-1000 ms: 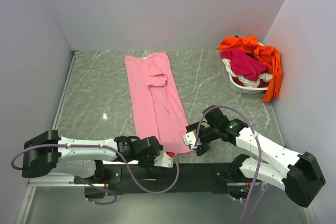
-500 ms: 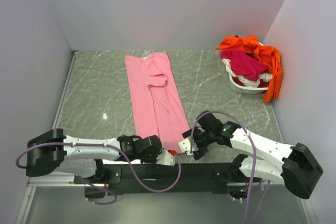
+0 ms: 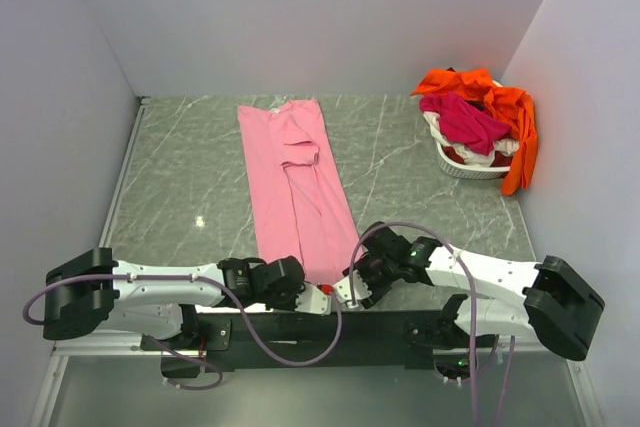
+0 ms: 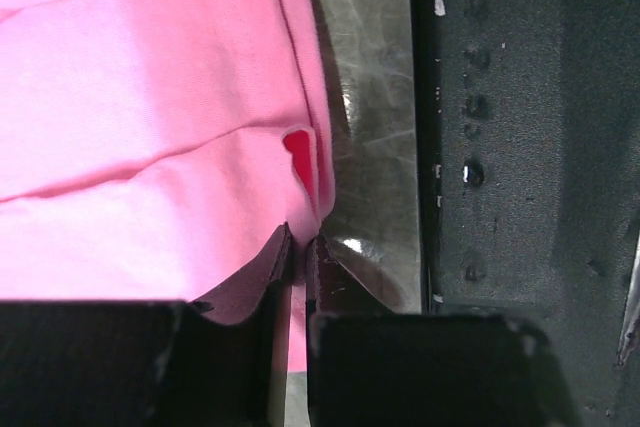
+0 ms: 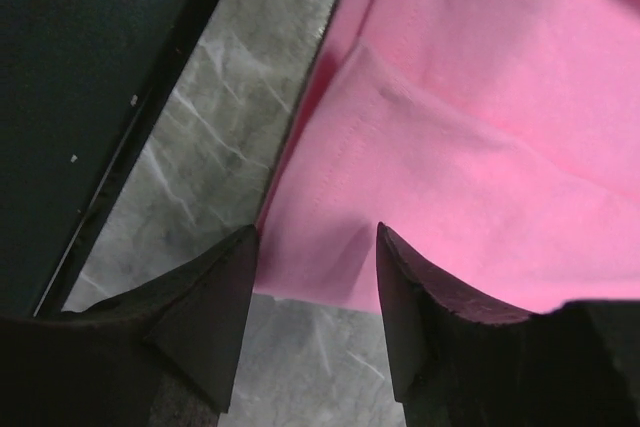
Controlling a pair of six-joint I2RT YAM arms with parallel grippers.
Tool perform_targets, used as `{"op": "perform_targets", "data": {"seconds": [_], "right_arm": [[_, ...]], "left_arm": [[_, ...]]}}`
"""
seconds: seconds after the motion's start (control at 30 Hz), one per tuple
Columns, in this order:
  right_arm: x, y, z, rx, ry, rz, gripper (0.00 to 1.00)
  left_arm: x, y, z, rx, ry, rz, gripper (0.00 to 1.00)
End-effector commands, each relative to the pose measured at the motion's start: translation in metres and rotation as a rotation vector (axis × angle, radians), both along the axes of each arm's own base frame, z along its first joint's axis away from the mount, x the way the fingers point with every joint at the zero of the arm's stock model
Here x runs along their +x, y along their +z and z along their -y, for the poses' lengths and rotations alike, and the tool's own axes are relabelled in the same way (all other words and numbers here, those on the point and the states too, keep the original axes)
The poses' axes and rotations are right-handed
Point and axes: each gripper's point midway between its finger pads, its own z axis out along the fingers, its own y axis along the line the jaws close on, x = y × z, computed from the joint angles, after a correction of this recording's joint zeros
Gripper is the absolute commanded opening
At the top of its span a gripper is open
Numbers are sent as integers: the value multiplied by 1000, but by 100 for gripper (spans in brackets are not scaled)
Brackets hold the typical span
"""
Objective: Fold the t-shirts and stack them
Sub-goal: Fold the tshirt
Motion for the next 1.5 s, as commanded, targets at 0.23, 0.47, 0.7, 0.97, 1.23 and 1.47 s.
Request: {"op": "perform_targets", "data": {"seconds": [0.23, 0.47, 0.7, 0.97, 1.23, 1.47], "right_arm": [[7, -17, 2, -98, -25, 51, 39], [8, -7, -2, -70, -60, 41, 0], [45, 47, -32, 104, -237, -10, 0], [143, 94, -44, 199, -449, 38, 0], [237, 92, -64, 203, -621, 38, 0], [292, 84, -71, 204, -719, 28, 0]], "left_arm": [[5, 12, 1, -47, 5, 14, 1], [14, 23, 1, -92, 34, 39, 1], [61, 52, -2, -195, 132, 154, 0], [156, 61, -29, -211, 303, 229, 0], [255, 78, -41, -308, 419, 227, 0], [302, 67, -45, -305, 458, 187, 0]]}}
